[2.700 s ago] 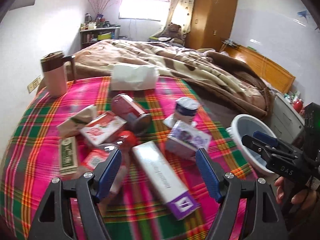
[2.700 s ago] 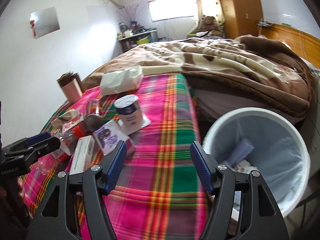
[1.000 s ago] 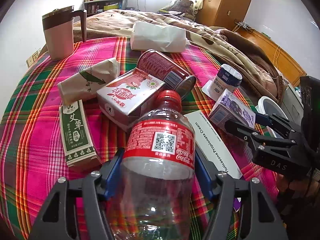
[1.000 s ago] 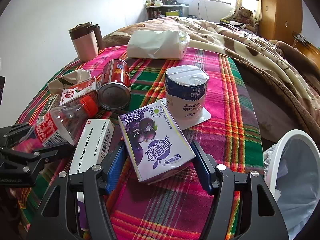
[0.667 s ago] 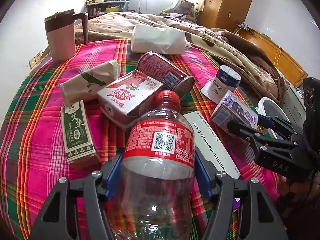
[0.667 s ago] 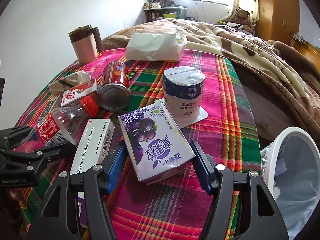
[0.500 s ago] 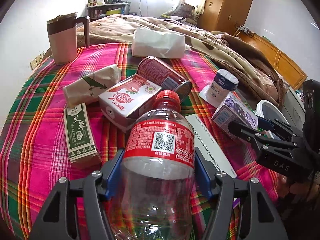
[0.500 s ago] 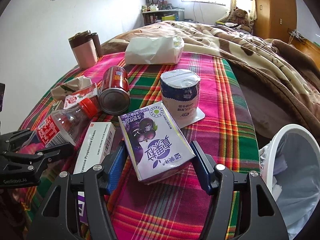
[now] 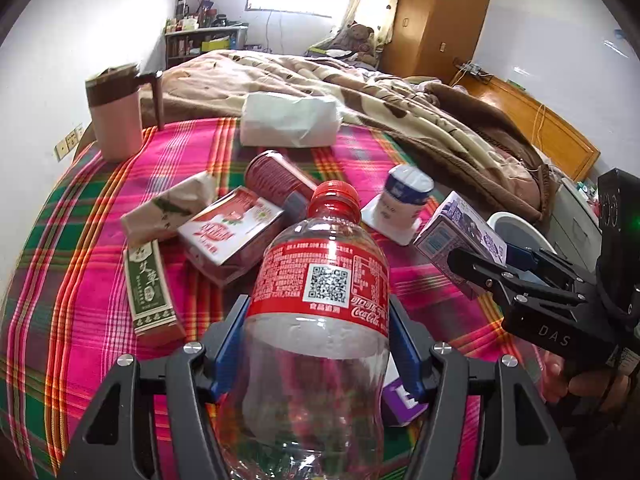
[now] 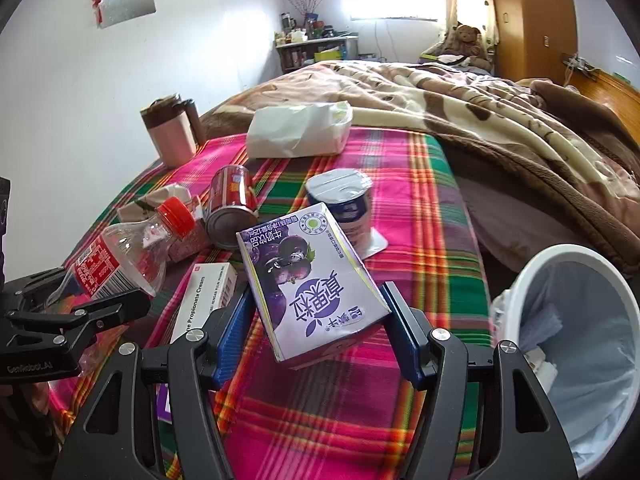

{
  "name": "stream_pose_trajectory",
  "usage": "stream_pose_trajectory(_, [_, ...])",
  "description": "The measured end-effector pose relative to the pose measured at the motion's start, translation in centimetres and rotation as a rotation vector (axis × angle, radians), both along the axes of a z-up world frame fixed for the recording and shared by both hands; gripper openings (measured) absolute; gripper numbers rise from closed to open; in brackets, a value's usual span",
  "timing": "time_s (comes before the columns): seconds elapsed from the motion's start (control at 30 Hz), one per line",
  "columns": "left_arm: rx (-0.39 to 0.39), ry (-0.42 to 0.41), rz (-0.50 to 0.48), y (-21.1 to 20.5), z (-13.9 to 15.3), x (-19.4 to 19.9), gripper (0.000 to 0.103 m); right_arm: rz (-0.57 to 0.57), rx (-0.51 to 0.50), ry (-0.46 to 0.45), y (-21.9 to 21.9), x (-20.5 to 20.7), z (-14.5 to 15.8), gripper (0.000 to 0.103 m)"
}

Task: Collect trash
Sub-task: 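Lift the bottle and juice box and carry both over the white bin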

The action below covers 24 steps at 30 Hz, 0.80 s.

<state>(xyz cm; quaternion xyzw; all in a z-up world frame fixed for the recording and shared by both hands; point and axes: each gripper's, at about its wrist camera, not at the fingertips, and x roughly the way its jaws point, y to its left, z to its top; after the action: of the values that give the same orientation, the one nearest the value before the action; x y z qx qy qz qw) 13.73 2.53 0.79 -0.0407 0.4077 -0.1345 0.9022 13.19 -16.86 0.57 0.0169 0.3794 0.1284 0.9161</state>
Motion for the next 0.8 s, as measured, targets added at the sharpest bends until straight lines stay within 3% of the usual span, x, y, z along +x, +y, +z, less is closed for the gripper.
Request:
stream_pose_trajectory(0.43, [-0.027,-0.058,-0.076,-4.9,2.5,-0.4,0.067,-0.101,0.017,-0.044,-4.6,-1.7,1.6,0.064])
stream_pose_trajectory(0.8, [-0.049,-0.077,-0.180,-11.5,3.5,0.0,0.067,-0.218,0.022,-0.059,-9.7,-2.9,2.3,0.065])
